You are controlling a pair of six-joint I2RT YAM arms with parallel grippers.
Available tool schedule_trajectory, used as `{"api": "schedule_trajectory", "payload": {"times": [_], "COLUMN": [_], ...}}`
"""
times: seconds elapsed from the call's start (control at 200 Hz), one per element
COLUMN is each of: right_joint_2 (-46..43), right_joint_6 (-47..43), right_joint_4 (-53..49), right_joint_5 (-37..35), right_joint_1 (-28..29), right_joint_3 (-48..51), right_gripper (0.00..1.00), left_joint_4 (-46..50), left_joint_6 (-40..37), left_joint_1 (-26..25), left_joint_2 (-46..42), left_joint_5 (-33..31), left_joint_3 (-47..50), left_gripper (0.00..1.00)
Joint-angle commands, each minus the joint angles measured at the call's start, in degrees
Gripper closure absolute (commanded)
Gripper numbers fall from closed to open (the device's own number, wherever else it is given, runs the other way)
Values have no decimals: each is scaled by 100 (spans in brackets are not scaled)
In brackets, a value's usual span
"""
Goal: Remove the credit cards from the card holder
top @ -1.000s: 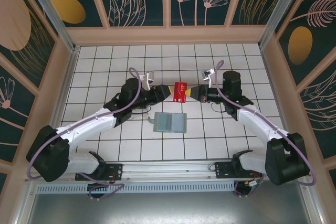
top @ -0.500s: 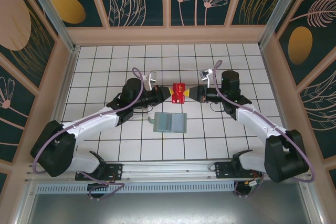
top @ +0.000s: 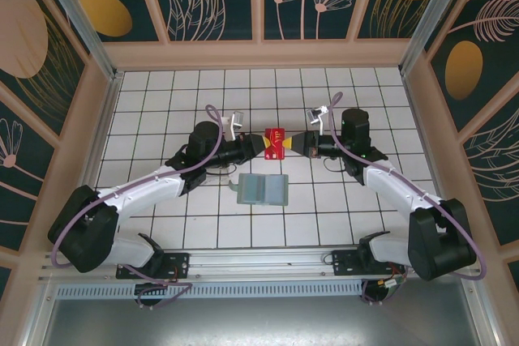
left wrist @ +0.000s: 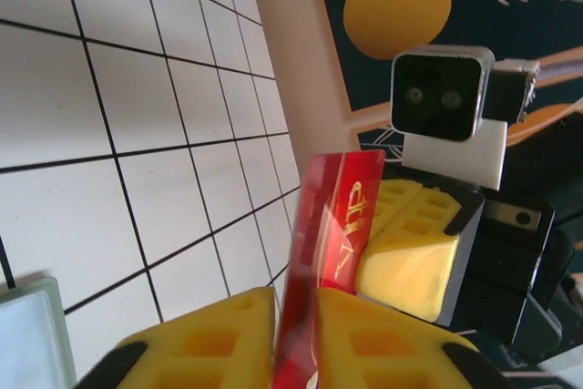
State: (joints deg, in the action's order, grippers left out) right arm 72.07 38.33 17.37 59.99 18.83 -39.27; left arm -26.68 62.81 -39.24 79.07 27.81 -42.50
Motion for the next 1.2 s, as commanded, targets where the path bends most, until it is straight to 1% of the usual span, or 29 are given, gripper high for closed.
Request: {"api": "schedule_trajectory", "payload": {"times": [0.0,0.01,0.06,0.13,0.165,0.22,0.3,0.335,0.43,0.475,0.49,0.5,0.576,0.591,0.626,0.701,0.706,0.716,0.731,0.826,0.961,1.041,1.116,1.196], "right_joint_2": [8,13,0,0,0,-13,-57,-90,-231,-297,-316,-334,-410,-420,-437,-481,-482,-488,-504,-569,-636,-654,-653,-635], "right_joint_6": [35,39,29,-45,-130,-301,-548,-640,-790,-834,-847,-850,-894,-901,-925,-957,-962,-960,-965,-1026,-1077,-1098,-1119,-1174], "right_joint_4": [262,264,252,121,-11,-284,-677,-801,-1049,-1108,-1124,-1133,-1171,-1192,-1210,-1234,-1239,-1250,-1255,-1301,-1348,-1369,-1389,-1498], "right_joint_5": [114,113,109,47,-5,-126,-341,-452,-805,-951,-986,-1012,-1129,-1161,-1210,-1290,-1298,-1314,-1337,-1470,-1624,-1682,-1713,-1786], "right_joint_1": [60,60,61,59,60,52,42,35,31,24,29,28,27,31,25,27,25,25,24,24,24,26,29,24], "right_joint_3": [32,35,42,20,0,-63,-132,-138,-137,-130,-125,-125,-107,-108,-107,-86,-84,-84,-80,-73,-72,-63,-64,-113], "right_gripper": [100,100,100,78,69,58,49,46,33,30,26,24,22,18,16,15,13,5,2,1,1,1,1,1], "left_joint_4": [-379,-375,-374,-332,-241,11,600,991,2163,2646,2781,2848,3397,3476,3632,3804,3811,3821,3838,3819,3717,3986,4349,4384], "left_joint_6": [6,4,8,-25,-75,-206,-559,-788,-1520,-1863,-1969,-2063,-2650,-2782,-3068,-3976,-4043,-4157,-4322,-5648,-7043,-7775,-8504,-9153], "left_joint_1": [-29,-26,-28,-23,-28,-26,-30,-31,-29,-29,-28,-26,-25,-30,-31,-30,-26,-29,-23,-28,-22,-25,-29,-22], "left_joint_2": [-40,-45,-82,-115,-139,-188,-271,-304,-393,-427,-440,-450,-535,-552,-597,-717,-726,-744,-769,-1009,-1271,-1103,-857,-712], "left_joint_5": [216,216,214,185,141,49,-158,-327,-890,-1225,-1331,-1390,-2023,-2137,-2456,-2803,-2819,-2865,-2942,-3199,-3896,-4117,-4103,-4222], "left_joint_3": [5,5,3,5,-9,-53,-204,-304,-667,-807,-857,-887,-1051,-1075,-1097,-1122,-1117,-1113,-1111,-971,-794,-919,-1033,-1007], "left_gripper": [99,100,100,100,100,100,100,100,100,100,100,100,100,100,100,100,100,100,100,100,100,100,100,100]}}
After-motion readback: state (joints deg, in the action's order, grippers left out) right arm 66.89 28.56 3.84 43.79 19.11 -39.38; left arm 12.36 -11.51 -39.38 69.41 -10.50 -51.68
